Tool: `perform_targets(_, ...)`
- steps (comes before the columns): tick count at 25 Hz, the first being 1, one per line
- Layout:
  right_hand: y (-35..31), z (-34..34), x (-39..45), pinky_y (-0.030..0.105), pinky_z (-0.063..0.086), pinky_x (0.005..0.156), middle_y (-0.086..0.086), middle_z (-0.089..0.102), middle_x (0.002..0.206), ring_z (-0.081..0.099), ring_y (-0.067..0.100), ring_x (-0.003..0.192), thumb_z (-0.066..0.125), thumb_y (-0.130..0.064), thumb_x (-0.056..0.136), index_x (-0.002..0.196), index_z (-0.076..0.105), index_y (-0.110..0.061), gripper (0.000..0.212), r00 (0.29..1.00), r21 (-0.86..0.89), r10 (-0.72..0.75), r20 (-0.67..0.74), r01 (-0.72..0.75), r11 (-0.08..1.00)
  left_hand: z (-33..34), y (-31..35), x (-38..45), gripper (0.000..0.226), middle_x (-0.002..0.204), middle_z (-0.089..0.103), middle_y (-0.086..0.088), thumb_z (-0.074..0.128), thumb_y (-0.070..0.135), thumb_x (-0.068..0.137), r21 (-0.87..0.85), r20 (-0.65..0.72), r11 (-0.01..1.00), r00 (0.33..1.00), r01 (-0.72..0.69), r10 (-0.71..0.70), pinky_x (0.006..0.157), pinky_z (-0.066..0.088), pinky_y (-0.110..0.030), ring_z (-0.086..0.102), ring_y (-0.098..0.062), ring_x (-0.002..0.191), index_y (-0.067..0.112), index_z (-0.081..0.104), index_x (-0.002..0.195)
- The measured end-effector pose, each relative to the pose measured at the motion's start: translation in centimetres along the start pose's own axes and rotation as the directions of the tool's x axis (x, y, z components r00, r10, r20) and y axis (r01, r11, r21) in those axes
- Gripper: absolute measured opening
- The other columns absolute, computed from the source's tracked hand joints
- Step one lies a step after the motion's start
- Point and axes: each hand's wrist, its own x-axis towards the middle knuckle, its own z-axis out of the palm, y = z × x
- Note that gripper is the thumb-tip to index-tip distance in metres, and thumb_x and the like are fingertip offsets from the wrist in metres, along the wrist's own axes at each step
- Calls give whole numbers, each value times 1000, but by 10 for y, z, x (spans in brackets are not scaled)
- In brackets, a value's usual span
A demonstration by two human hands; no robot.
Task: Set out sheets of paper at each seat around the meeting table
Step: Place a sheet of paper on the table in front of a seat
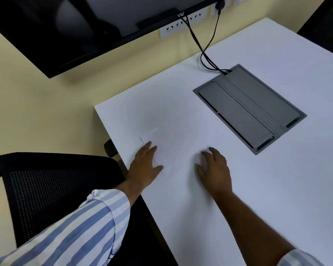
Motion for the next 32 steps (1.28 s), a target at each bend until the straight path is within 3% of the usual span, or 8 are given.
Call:
perform_targets(3, 3, 2, 17, 51, 38, 121, 8, 28, 173, 28, 34, 158, 62, -54, 97, 160, 41, -24, 73, 989, -190, -20, 146, 47, 981, 8, 6, 10, 101, 176, -4, 4, 68, 60, 91, 88, 91, 996, 995, 35, -43, 130, 15, -53, -1, -21, 162, 23, 12, 167)
perform_targets(8, 7, 13, 13, 53, 30, 125, 10, 33, 171, 28, 34, 159, 57, -62, 98, 159, 44, -25, 72, 994, -201, -1, 112, 24, 979, 16, 0, 13, 111, 176, -12, 5, 72, 62, 86, 112, 111, 992, 992, 51, -64, 129, 6, -55, -9, -21, 162, 25, 7, 167)
perform_targets(21, 12, 18, 14, 52, 27, 127, 7, 27, 174, 24, 32, 160, 60, -62, 96, 158, 45, -27, 73, 995, -147, 4, 98, 10, 989, 20, -1, 13, 110, 175, -13, 5, 69, 63, 87, 142, 102, 989, 993, 45, -60, 129, 6, -56, -10, -20, 162, 26, 5, 167)
perform_targets(26, 12, 10, 8, 47, 31, 128, 6, 22, 175, 26, 27, 160, 58, -71, 93, 166, 25, -20, 95, 996, -85, 53, 72, -47, 995, 14, 2, 8, 109, 176, -12, 6, 67, 67, 87, 112, 76, 994, 997, 4, -12, 129, 11, -55, -6, -21, 162, 28, 4, 167)
perform_targets(32, 27, -19, -38, 46, 44, 116, 0, 30, 172, 34, 24, 154, 54, -64, 99, 161, 35, -23, 77, 998, 12, 54, 32, -54, 998, 5, 22, -18, 82, 173, 19, 2, 71, 51, 93, -145, -158, 988, 985, 54, -77, 127, 28, -44, 19, -20, 158, 20, 37, 160)
